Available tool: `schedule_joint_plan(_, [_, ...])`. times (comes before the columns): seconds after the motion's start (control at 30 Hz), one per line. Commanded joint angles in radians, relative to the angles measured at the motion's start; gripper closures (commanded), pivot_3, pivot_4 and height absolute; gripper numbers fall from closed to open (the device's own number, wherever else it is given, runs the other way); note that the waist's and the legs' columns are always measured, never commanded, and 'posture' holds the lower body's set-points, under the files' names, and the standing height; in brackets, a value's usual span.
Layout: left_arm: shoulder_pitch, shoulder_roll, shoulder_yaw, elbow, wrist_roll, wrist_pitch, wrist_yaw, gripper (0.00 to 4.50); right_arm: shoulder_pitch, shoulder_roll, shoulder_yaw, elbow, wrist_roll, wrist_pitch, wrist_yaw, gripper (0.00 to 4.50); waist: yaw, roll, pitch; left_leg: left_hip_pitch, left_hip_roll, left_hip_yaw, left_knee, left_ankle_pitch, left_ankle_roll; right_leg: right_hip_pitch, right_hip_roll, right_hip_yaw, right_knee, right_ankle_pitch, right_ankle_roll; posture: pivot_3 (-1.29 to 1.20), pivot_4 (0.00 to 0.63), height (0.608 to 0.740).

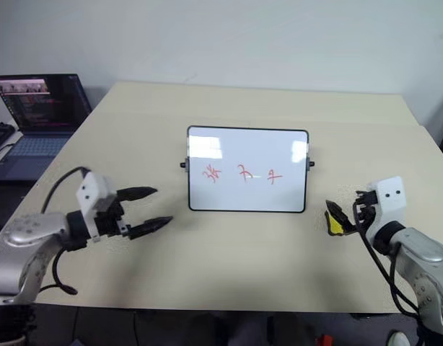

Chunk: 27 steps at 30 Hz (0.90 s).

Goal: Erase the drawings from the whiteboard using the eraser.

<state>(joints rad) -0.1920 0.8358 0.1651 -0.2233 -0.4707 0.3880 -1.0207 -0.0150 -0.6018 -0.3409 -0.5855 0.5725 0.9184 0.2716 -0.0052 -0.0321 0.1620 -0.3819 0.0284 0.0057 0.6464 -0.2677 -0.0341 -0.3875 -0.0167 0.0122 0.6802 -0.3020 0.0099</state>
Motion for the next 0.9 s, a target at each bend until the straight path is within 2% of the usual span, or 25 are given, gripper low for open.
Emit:
schedule_joint_plan(0.03, [-0.067,-0.001,-0.023,-0.044,-0.037,0.017,-0.031,0.03,-0.01,-0.002,0.04,-0.01,-0.067,-0.027,-0.038,0.0,-0.001,0.0,0.0,0.0,0.0,0.0,0.0,0.0,0.0,0.0,0.0,0.0,0.0,0.0,0.0,0.0,0.15,0.74])
schedule_joint_plan(0.47, [-0.153,-0.047,-0.106,0.0,0.009,-0.009,-0.046,0.03,-0.096,0.136,0.078,0.093,-0.11,0.059,-0.137,0.0,-0.021,0.001,0.001,0.0,0.0,0.002,0.0,0.0,0.0,-0.001,0.002,0.002,0.0,0.0,0.0,0.0,0.15,0.74])
schedule_joint_plan(0.9, [-0.15,-0.051,-0.119,0.005,0.025,-0.018,-0.05,0.03,-0.051,0.2,0.121,0.05,-0.154,0.084,-0.179,0.0,-0.022,0.001,0.001,0.0,0.001,0.001,0.0,0.0,0.0,-0.001,0.001,0.002,0.0,0.0,0.0,0.0,0.15,0.74])
